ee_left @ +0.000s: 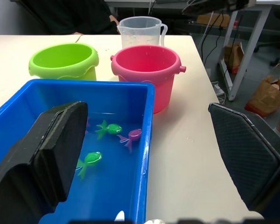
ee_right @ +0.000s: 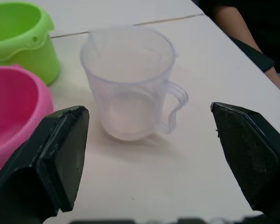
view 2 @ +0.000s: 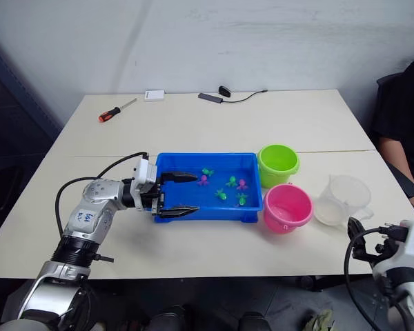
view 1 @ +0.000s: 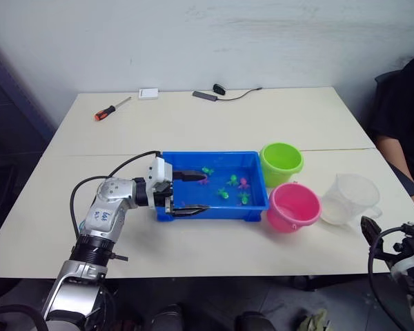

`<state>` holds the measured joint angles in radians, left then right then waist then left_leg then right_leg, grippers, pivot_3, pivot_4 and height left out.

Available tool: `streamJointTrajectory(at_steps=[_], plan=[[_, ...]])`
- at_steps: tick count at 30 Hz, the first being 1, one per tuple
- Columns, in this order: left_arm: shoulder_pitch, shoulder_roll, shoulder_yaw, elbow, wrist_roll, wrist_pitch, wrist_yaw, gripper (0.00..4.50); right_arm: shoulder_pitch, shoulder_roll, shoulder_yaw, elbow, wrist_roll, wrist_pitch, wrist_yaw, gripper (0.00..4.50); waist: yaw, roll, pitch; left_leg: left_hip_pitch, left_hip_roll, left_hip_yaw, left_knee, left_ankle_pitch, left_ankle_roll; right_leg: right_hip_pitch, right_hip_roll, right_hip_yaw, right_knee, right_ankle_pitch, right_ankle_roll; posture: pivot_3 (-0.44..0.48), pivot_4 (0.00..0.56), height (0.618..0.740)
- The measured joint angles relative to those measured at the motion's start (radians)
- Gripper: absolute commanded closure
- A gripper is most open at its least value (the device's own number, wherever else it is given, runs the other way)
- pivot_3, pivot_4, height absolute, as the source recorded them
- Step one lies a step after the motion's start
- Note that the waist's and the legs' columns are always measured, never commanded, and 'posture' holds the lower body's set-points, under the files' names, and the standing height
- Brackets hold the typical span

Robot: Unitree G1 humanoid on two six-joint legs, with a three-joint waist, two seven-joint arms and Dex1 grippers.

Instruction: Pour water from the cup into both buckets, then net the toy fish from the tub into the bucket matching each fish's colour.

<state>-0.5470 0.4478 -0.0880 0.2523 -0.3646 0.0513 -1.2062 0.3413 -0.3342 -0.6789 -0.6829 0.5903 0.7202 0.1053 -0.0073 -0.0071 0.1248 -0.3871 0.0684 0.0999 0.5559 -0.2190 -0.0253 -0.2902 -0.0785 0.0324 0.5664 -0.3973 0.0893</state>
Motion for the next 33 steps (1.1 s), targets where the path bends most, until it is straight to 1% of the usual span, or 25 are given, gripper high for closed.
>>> streamJointTrajectory(at_steps=[4, 8, 12, 17, 21, 25, 33], plan=[[-0.008, 0.001, 0.001, 0.0, 0.003, 0.0, 0.001, 0.02, -0.05, 0.004, 0.048, 0.078, -0.055, -0.019, -0.034, 0.06, 0.0, 0.001, 0.0, 0.0, 0.0, 0.0, 0.0, 0.0, 0.0, 0.0, 0.0, 0.0, 0.0, 0.0, 0.0, 0.0, 0.15, 0.733], [0.0, 0.006, 0.003, -0.008, 0.003, 0.003, 0.005, 0.02, -0.115, 0.004, 0.095, 0.193, -0.135, -0.053, -0.069, 0.06, 0.001, 0.001, 0.0, 0.0, 0.0, 0.0, 0.001, 0.001, -0.001, 0.0, 0.0, 0.0, 0.001, 0.0, 0.0, 0.0, 0.15, 0.733], [0.011, 0.017, 0.005, -0.026, 0.003, 0.015, 0.015, 0.02, -0.162, 0.002, 0.118, 0.283, -0.195, -0.085, -0.092, 0.06, 0.001, 0.004, -0.001, 0.0, -0.001, 0.001, 0.002, 0.001, -0.002, 0.0, 0.0, 0.0, 0.002, 0.0, 0.0, 0.0, 0.15, 0.733], [0.027, 0.038, 0.013, -0.062, 0.002, 0.027, 0.025, 0.02, -0.191, 0.001, 0.121, 0.346, -0.238, -0.095, -0.119, 0.06, 0.0, 0.005, -0.002, 0.001, -0.001, 0.001, 0.002, 0.001, -0.003, 0.0, 0.0, 0.0, 0.003, 0.0, 0.001, 0.0, 0.15, 0.733], [0.044, 0.04, 0.017, -0.08, 0.002, 0.036, 0.03, 0.02, -0.206, 0.006, 0.121, 0.376, -0.255, -0.106, -0.136, 0.06, 0.0, 0.005, -0.002, 0.001, -0.001, 0.002, 0.002, 0.001, -0.003, 0.0, 0.0, 0.0, 0.003, 0.001, 0.008, 0.0, 0.15, 0.733], [0.047, 0.045, 0.031, -0.089, 0.0, 0.042, 0.036, 0.02, -0.255, 0.015, 0.12, 0.419, -0.26, -0.118, -0.164, 0.06, -0.005, 0.005, -0.002, 0.001, -0.001, 0.002, 0.002, 0.002, -0.004, 0.0, 0.0, 0.0, 0.003, 0.001, 0.008, 0.0, 0.15, 0.733], [0.049, 0.057, 0.033, -0.098, 0.0, 0.057, 0.037, 0.02, -0.296, 0.026, 0.112, 0.455, -0.26, -0.133, -0.204, 0.06, -0.009, 0.006, -0.003, 0.001, 0.0, 0.002, 0.002, 0.002, -0.005, 0.0, 0.001, 0.0, 0.003, 0.001, 0.008, 0.0, 0.15, 0.733]])
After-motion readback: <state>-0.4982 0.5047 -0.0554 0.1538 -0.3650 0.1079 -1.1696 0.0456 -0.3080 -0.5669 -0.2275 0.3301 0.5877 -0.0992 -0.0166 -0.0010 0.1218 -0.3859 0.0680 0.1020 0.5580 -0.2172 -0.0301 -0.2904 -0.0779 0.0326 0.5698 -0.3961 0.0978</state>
